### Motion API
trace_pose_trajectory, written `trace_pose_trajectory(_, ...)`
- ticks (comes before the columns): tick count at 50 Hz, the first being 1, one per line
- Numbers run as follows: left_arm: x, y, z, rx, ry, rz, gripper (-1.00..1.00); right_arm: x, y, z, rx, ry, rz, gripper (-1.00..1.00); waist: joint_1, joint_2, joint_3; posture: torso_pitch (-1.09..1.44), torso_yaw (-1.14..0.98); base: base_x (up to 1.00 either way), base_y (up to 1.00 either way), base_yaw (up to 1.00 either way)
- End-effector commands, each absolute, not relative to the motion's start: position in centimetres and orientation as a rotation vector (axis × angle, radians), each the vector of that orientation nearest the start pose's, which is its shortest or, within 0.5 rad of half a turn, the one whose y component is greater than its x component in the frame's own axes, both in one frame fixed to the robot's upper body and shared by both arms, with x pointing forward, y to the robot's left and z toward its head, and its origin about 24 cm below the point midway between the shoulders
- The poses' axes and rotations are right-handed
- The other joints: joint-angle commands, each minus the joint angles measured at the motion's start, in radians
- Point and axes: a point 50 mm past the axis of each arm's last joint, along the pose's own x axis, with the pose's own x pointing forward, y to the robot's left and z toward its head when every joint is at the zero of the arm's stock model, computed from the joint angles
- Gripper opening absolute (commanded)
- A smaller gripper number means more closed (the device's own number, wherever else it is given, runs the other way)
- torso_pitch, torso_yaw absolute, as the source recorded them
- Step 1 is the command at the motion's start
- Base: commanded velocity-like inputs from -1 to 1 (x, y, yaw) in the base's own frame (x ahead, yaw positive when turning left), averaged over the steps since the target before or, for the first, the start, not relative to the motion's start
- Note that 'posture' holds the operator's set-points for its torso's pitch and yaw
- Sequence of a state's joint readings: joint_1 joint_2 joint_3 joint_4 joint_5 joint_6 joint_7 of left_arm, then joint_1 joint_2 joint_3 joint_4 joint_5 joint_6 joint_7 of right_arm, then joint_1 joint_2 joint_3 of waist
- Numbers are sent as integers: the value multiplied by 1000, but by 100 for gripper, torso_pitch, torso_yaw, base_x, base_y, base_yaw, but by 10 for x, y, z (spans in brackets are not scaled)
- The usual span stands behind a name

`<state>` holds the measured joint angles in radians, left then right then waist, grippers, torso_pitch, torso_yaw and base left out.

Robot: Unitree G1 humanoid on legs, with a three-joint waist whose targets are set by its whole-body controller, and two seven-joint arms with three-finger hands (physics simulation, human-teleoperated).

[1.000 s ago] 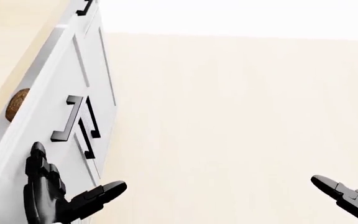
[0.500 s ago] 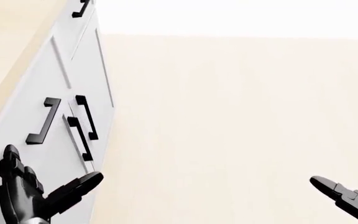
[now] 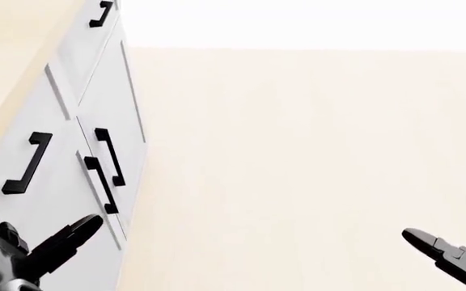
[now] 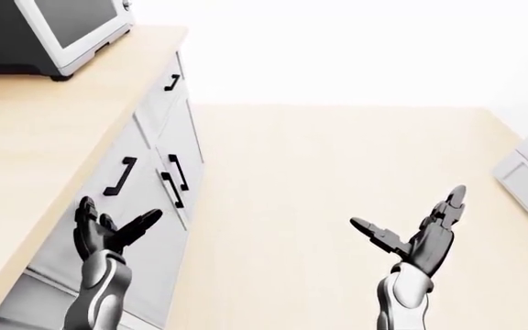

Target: Close the right drawer.

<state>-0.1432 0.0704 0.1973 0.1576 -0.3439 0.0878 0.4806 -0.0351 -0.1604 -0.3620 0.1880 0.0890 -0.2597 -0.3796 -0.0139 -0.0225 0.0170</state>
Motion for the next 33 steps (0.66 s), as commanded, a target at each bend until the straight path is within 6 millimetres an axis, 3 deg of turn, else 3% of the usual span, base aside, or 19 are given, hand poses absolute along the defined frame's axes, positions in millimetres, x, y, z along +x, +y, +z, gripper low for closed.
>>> trace_pose_trajectory(1, 268, 237, 51, -291, 29, 703, 100, 233, -285, 66, -61, -257, -738, 100, 8, -1, -18, 0, 0, 0, 0, 0)
trace_pose_trajectory(17, 266, 252, 55, -306, 14, 762, 100, 233, -286, 66, -63, -256, -737, 100, 6, -2, -10, 0, 0, 0, 0, 0)
trace_pose_trajectory(33, 267, 251, 53, -304, 20, 760, 100, 233, -285, 66, -66, -255, -738, 100, 4, -1, -9, 0, 0, 0, 0, 0)
